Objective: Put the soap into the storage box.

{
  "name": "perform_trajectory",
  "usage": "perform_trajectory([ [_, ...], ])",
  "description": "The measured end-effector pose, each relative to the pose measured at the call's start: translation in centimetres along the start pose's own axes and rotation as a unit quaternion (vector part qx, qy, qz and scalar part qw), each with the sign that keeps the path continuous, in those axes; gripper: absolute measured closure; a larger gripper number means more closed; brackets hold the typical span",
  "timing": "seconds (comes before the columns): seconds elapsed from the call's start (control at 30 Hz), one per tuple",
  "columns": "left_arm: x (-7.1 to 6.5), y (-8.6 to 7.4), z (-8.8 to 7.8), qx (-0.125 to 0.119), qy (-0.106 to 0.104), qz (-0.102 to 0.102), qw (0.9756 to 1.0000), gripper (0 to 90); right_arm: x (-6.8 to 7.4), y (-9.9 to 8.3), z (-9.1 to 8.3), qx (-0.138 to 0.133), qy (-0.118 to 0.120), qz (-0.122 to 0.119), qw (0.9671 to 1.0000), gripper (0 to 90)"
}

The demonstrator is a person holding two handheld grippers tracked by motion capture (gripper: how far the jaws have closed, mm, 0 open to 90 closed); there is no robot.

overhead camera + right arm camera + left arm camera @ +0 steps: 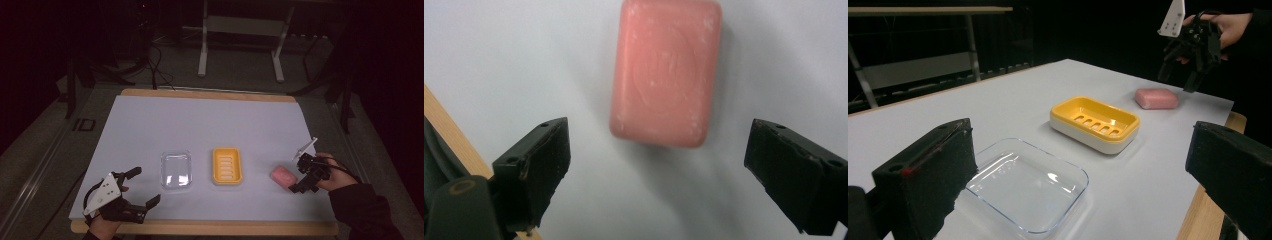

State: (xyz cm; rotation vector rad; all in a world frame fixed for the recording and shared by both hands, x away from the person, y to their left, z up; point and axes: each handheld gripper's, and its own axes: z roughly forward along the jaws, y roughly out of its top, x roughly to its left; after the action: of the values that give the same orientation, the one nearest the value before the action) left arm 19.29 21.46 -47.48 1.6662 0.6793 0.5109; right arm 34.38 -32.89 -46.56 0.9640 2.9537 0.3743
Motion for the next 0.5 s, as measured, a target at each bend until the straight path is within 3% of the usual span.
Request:
perform_trajectory([
  [0.2,0.0,0.0,0.1,0.001,-0.002,0.001,1.0,0.1,0.2,0.6,0.2,-0.026,-0.037,-0.003,0.999,10.6],
  [0.5,0.0,0.0,0.1,0.001,-0.004,0.001,1.0,0.1,0.6,1.2,0.7,-0.069,-0.025,-0.034,0.9967,14.4],
])
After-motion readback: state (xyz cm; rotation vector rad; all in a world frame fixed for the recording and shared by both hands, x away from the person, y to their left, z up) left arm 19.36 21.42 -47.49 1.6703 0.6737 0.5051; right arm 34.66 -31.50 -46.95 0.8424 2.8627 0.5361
